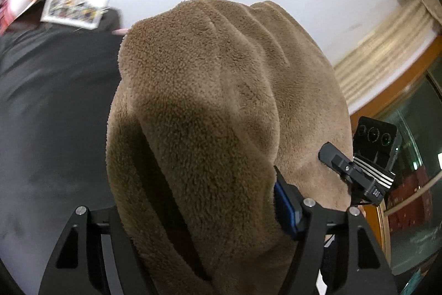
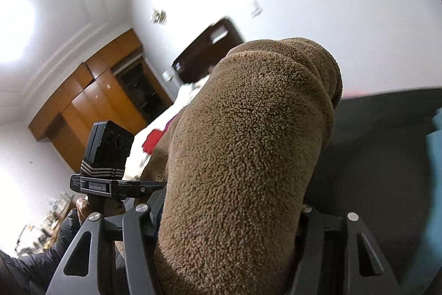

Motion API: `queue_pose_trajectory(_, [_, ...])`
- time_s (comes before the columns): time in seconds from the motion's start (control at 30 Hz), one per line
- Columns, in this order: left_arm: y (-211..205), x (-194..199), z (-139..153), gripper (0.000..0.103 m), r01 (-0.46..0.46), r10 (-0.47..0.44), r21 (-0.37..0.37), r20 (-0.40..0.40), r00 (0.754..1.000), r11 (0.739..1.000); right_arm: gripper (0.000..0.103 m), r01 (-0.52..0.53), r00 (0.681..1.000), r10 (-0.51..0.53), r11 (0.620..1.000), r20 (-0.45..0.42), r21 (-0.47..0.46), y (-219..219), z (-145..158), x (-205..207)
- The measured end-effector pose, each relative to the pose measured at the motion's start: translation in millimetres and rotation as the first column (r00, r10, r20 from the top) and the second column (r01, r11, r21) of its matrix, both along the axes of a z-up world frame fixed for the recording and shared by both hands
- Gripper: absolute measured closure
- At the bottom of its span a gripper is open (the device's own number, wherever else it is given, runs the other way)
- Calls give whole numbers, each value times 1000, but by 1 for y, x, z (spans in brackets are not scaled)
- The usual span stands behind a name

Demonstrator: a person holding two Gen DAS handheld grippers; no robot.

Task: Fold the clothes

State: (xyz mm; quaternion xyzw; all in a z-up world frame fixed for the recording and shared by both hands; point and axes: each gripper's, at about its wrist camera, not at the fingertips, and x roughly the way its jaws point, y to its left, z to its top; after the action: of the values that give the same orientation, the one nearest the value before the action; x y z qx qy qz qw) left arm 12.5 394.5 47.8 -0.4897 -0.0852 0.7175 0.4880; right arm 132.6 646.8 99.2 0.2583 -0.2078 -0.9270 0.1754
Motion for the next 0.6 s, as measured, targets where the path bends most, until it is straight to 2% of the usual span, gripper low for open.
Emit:
queue_pose_trajectory(0.1, [59,14,16,30,62,-61,22,-25,998,998,41,76,997,-75,997,-33,26,49,18,45])
queue_pose_trajectory(0.27, [156,32,27,31,151,-149,66,-25,988,986,41,209,977,-205,975,-56,74,125,37,91])
queue_pose_trajectory(0.4, [219,42,21,31,192,-194,89,13,981,977,41,294,956,-291,950,-42,105,182,42,116])
queue_pose_trajectory(0.5, [255,47,11,32,209,-212,89,29,977,974,41,320,947,-320,939,-23,128,208,37,125])
queue_pose_trajectory(0.6, [266,45,-9,32,206,-209,60,50,977,977,41,327,943,-332,932,8,160,226,22,116])
